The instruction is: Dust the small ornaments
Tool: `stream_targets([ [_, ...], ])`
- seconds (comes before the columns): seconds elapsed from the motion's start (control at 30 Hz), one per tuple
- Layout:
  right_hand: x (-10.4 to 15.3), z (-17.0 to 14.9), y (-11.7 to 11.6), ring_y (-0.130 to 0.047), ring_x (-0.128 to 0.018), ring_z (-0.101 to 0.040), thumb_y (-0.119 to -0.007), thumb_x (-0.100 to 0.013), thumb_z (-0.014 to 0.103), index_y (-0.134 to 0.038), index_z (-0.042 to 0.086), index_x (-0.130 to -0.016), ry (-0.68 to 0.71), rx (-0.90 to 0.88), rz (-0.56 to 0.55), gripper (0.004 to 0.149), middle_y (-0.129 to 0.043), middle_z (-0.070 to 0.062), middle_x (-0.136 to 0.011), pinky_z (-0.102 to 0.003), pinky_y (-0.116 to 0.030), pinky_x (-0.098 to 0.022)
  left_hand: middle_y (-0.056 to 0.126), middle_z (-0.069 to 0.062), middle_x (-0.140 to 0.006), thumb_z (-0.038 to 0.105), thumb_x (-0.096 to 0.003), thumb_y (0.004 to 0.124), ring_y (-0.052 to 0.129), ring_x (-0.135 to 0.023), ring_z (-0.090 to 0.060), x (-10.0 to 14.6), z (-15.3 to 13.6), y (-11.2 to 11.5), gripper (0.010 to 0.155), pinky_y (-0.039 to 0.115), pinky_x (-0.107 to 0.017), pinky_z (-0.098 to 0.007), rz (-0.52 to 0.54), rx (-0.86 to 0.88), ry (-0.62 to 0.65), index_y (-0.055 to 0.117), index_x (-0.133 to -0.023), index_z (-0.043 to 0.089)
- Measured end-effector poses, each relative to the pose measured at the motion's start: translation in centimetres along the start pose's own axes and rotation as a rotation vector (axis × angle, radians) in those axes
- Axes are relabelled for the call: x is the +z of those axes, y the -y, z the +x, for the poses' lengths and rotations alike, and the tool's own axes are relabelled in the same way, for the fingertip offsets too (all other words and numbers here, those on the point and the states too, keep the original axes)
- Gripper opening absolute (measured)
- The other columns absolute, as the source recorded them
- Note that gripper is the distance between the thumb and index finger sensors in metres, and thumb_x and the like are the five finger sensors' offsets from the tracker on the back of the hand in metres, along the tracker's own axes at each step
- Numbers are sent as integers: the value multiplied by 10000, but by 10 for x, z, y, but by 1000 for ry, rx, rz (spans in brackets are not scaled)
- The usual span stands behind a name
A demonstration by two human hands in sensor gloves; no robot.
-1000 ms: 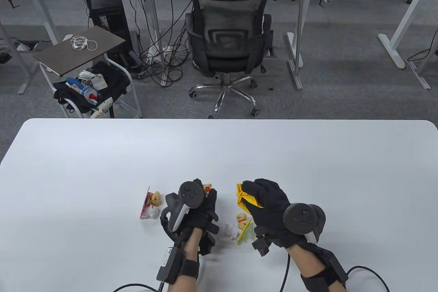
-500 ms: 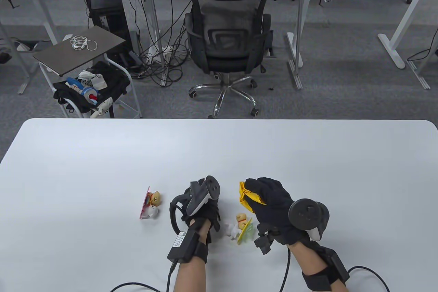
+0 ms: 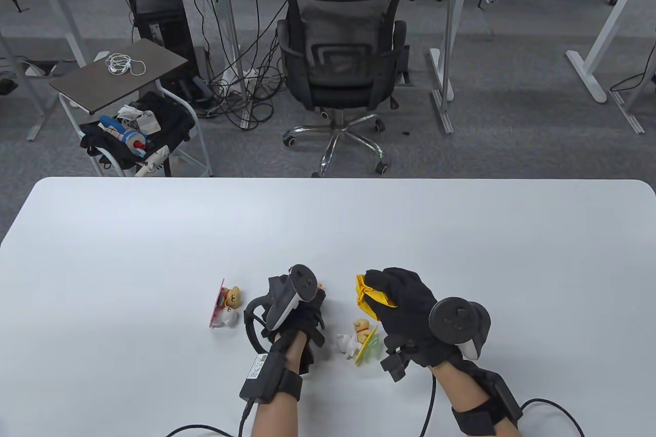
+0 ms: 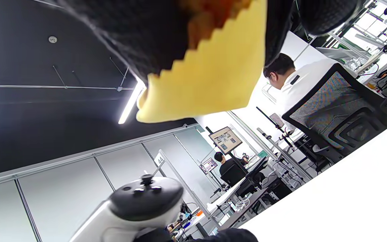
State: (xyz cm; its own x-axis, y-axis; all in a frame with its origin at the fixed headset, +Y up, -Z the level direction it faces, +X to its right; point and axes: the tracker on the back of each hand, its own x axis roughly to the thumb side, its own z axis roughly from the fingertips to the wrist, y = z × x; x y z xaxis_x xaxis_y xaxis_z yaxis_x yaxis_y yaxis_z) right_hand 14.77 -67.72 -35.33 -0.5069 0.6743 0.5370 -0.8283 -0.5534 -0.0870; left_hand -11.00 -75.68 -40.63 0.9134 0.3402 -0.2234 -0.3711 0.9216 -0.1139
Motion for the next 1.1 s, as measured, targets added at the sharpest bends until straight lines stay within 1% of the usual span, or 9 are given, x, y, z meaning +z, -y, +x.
stream_targets([
  [0.07, 0, 2, 0, -770, -857, -380, -896, -474, 328, -828, 202, -916, 7, -3, 0, 464, -854, -100, -833, -627, -627, -650, 585, -153, -1114, 602, -516, 685, 697, -926, -391, 6, -7, -10, 744, 642, -660, -549, 4, 70, 0, 401, -1093, 228],
  [0.2, 1, 5, 0, -771, -856, -380, -896, -474, 328, -827, 203, -916, 19, -5, 1, 465, -855, -98, -832, -626, -629, -649, 621, -158, -1095, 576, -518, 702, 684, -924, -397, 18, -22, -34, 677, 634, -661, -540, 91, 102, -6, 521, -1072, 231],
  [0.37, 1, 5, -3, -773, -856, -379, -895, -474, 330, -829, 204, -915, 25, 8, 13, 463, -856, -97, -831, -624, -631, -649, 535, -141, -1133, 530, -526, 700, 488, -1018, -421, 23, -53, -60, 682, 499, -732, -567, 276, 78, -106, 455, -1083, 223],
  [0.43, 1, 5, -4, -773, -856, -379, -896, -473, 330, -829, 203, -915, 25, 10, 19, 465, -857, -98, -831, -625, -631, -648, 500, -134, -1149, 503, -531, 684, 425, -1044, -426, 20, -68, -64, 678, 461, -744, -574, 294, 45, -181, 420, -1089, 224],
  [0.6, 2, 5, -8, -774, -855, -379, -896, -473, 330, -828, 204, -916, 29, 22, 34, 464, -857, -98, -831, -625, -632, -648, 421, -171, -1162, 472, -542, 660, 402, -1050, -471, 5, -103, -56, 707, 458, -740, -598, 135, 9, -404, 311, -1093, 198],
  [0.67, 2, 4, -10, -774, -855, -379, -895, -474, 331, -829, 206, -914, 28, 30, 40, 463, -857, -98, -831, -625, -633, -647, 459, -179, -1151, 488, -538, 660, 478, -1033, -474, 2, -112, -50, 710, 503, -726, -596, 102, 21, -425, 327, -1090, 191],
  [0.8, 2, 2, -11, -775, -855, -379, -895, -473, 331, -829, 204, -915, 22, 38, 49, 465, -857, -98, -832, -624, -633, -648, 593, -191, -1104, 484, -535, 642, 601, -983, -465, -1, -123, -39, 662, 565, -700, -584, 93, 56, -442, 421, -1080, 182],
  [0.93, 2, 0, -13, -774, -855, -378, -894, -474, 331, -829, 205, -915, 15, 47, 56, 464, -856, -98, -832, -624, -633, -648, 644, -187, -1087, 470, -541, 603, 616, -977, -457, -5, -129, -31, 592, 575, -697, -577, 68, 66, -440, 523, -1065, 207],
  [1.1, 2, -3, -17, -775, -855, -379, -894, -473, 331, -829, 206, -915, 7, 65, 75, 464, -857, -97, -831, -623, -634, -647, 757, -168, -1019, 464, -540, 623, 721, -914, -433, -6, -131, -30, 568, 639, -661, -557, 90, 81, -431, 575, -1038, 194],
])
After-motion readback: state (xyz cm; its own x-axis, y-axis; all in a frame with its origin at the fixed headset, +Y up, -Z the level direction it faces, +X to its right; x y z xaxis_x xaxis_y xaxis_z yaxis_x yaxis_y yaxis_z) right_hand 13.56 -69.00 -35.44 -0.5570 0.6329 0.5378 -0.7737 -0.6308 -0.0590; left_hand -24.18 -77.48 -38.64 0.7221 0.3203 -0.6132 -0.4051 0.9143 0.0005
